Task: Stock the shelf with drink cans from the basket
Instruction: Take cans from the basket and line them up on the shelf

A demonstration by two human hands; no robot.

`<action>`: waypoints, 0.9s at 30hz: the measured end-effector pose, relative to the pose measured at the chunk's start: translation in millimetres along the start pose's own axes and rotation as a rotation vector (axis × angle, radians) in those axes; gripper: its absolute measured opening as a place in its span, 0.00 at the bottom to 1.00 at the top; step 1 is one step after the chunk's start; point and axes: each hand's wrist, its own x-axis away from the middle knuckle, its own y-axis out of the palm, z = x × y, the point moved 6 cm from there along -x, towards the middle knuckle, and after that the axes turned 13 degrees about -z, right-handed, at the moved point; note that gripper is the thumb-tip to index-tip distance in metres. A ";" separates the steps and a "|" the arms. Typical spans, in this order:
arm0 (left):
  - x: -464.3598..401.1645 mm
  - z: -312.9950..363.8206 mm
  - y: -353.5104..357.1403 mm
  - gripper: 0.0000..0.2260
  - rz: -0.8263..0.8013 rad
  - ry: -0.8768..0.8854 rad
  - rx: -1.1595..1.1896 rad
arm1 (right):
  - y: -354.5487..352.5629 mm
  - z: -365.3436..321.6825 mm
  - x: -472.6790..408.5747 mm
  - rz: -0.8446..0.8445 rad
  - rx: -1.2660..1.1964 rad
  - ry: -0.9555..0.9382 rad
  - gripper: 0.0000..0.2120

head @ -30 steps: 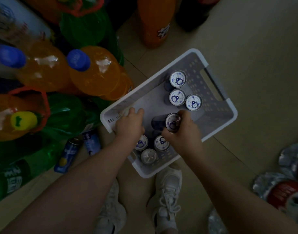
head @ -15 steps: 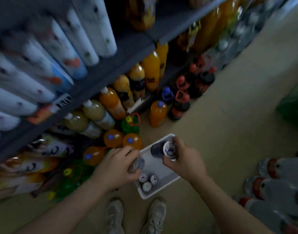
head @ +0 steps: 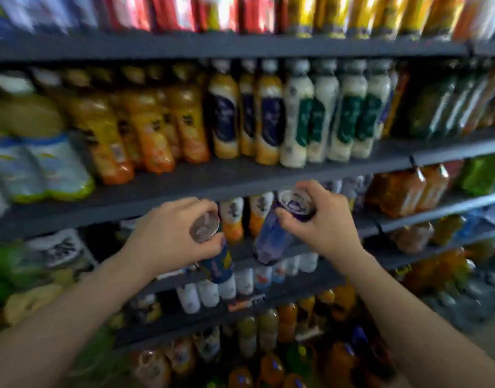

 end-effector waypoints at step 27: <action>-69.6 -283.9 -370.0 0.21 0.259 -0.375 -0.163 | 31.0 -376.4 -346.8 0.093 0.275 -0.201 0.24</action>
